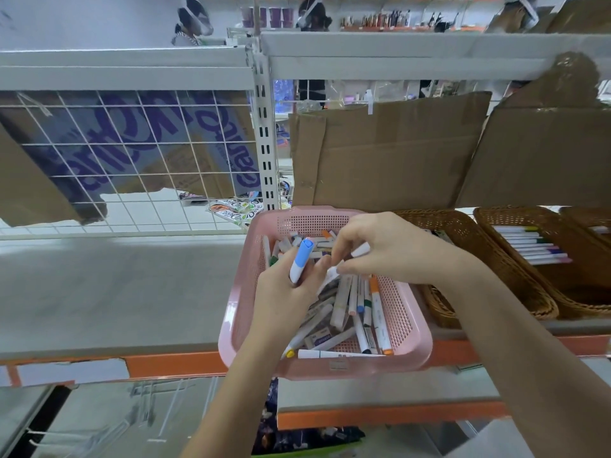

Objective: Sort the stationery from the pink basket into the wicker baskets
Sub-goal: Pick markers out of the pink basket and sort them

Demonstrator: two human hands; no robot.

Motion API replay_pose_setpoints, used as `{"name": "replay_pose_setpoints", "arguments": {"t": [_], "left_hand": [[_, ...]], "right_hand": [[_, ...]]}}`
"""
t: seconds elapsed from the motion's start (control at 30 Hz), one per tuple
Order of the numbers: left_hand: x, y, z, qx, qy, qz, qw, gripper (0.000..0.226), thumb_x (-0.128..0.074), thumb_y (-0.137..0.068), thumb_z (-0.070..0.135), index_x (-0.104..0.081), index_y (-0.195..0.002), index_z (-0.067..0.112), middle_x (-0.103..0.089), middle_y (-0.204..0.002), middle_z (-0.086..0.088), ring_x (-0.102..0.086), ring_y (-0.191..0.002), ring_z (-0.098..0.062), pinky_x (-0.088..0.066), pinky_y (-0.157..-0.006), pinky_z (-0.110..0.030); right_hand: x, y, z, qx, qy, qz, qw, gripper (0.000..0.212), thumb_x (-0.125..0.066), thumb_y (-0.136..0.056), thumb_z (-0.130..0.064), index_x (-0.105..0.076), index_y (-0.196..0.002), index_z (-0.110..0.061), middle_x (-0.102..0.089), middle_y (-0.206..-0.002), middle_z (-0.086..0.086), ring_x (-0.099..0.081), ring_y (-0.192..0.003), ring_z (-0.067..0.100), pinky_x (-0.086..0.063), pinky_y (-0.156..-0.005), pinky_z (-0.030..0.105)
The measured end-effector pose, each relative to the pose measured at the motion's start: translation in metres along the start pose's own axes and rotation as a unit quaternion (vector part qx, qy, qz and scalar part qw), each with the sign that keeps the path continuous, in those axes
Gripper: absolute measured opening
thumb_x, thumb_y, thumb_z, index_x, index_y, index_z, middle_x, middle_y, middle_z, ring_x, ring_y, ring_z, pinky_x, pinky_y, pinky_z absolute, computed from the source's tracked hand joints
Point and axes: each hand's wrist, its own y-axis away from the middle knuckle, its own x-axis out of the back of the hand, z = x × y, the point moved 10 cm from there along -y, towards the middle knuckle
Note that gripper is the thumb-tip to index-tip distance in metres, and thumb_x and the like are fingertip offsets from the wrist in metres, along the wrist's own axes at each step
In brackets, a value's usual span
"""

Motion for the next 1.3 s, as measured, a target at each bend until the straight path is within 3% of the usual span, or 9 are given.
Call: {"name": "replay_pose_setpoints", "arguments": {"t": [0.2, 0.37, 0.47, 0.53, 0.67, 0.83, 0.97, 1.1, 1.3], "left_hand": [[-0.002, 0.001, 0.002, 0.008, 0.045, -0.023, 0.999, 0.037, -0.055, -0.09, 0.04, -0.046, -0.055, 0.038, -0.04, -0.049, 0.017, -0.034, -0.048, 0.0, -0.03, -0.047, -0.008], [-0.015, 0.002, 0.009, -0.017, 0.071, -0.082, 0.994, 0.006, -0.061, -0.083, 0.038, -0.064, -0.082, 0.043, -0.057, -0.061, 0.022, -0.051, -0.058, 0.006, -0.039, -0.055, -0.006], [-0.017, 0.001, 0.007, -0.01, 0.076, -0.089, 0.993, 0.011, -0.058, -0.076, 0.034, -0.063, -0.077, 0.044, -0.06, -0.062, 0.019, -0.055, -0.058, 0.005, -0.041, -0.053, -0.008], [-0.017, 0.0, 0.004, 0.001, 0.089, -0.092, 0.992, 0.015, -0.058, -0.073, 0.028, -0.064, -0.076, 0.042, -0.064, -0.065, 0.017, -0.058, -0.061, 0.005, -0.043, -0.054, -0.008], [-0.014, 0.0, -0.005, 0.017, 0.086, -0.071, 0.994, 0.035, -0.055, -0.085, 0.003, -0.06, -0.071, 0.034, -0.059, -0.057, 0.02, -0.053, -0.054, 0.006, -0.037, -0.05, -0.004], [-0.005, 0.0, -0.012, 0.037, 0.08, -0.039, 0.995, 0.035, -0.055, -0.093, 0.01, -0.051, -0.061, 0.024, -0.05, -0.048, 0.012, -0.044, -0.047, 0.0, -0.036, -0.047, -0.009], [-0.001, 0.0, -0.011, 0.045, 0.085, -0.031, 0.995, 0.039, -0.059, -0.093, 0.023, -0.046, -0.057, 0.013, -0.045, -0.046, 0.004, -0.043, -0.043, -0.007, -0.035, -0.047, -0.012], [0.0, -0.001, -0.013, 0.058, 0.079, -0.016, 0.995, 0.047, -0.06, -0.091, 0.027, -0.039, -0.052, 0.014, -0.036, -0.045, 0.002, -0.033, -0.046, -0.012, -0.03, -0.047, -0.02], [0.002, -0.001, -0.014, 0.051, 0.068, -0.007, 0.996, 0.047, -0.062, -0.09, 0.025, -0.038, -0.05, 0.023, -0.04, -0.042, 0.012, -0.034, -0.044, -0.004, -0.031, -0.047, -0.017]], "right_hand": [[0.003, -0.005, 0.0, -0.022, -0.203, 0.011, 0.979, 0.013, -0.07, -0.083, -0.02, -0.062, -0.088, -0.029, -0.07, -0.08, -0.012, -0.07, -0.073, 0.004, -0.051, -0.06, 0.01], [0.0, -0.001, -0.008, -0.021, -0.149, 0.043, 0.988, 0.015, -0.06, -0.089, -0.03, -0.062, -0.104, -0.031, -0.066, -0.097, -0.01, -0.065, -0.092, 0.004, -0.054, -0.082, 0.025], [0.0, 0.003, -0.023, 0.002, -0.145, 0.088, 0.985, 0.02, -0.066, -0.086, -0.022, -0.059, -0.104, -0.029, -0.057, -0.094, -0.016, -0.058, -0.087, -0.004, -0.047, -0.073, 0.01], [-0.002, 0.005, -0.027, -0.002, -0.157, 0.118, 0.981, 0.024, -0.071, -0.08, -0.018, -0.054, -0.095, -0.025, -0.058, -0.087, -0.014, -0.057, -0.082, -0.004, -0.047, -0.065, 0.01], [-0.004, 0.005, -0.032, 0.0, -0.133, 0.156, 0.979, 0.025, -0.075, -0.076, -0.016, -0.054, -0.089, -0.02, -0.058, -0.082, -0.013, -0.056, -0.082, 0.0, -0.047, -0.071, 0.015], [0.005, 0.009, -0.013, -0.011, -0.134, 0.158, 0.978, 0.023, -0.074, -0.079, -0.023, -0.058, -0.095, -0.024, -0.063, -0.084, -0.011, -0.057, -0.082, -0.005, -0.044, -0.07, 0.004], [-0.032, 0.002, 0.028, -0.064, -0.025, 0.028, 0.997, 0.016, -0.067, -0.086, -0.021, -0.06, -0.1, -0.028, -0.064, -0.095, -0.013, -0.059, -0.082, -0.006, -0.05, -0.075, 0.011], [-0.11, -0.013, 0.048, -0.041, 0.137, -0.162, 0.976, 0.026, -0.058, -0.09, -0.013, -0.063, -0.116, -0.016, -0.063, -0.113, 0.0, -0.06, -0.099, 0.015, -0.051, -0.086, 0.029], [-0.149, -0.022, 0.049, 0.01, 0.29, -0.226, 0.93, 0.026, -0.05, -0.089, -0.002, -0.061, -0.112, -0.009, -0.061, -0.107, 0.008, -0.058, -0.09, 0.027, -0.053, -0.079, 0.043]]}}
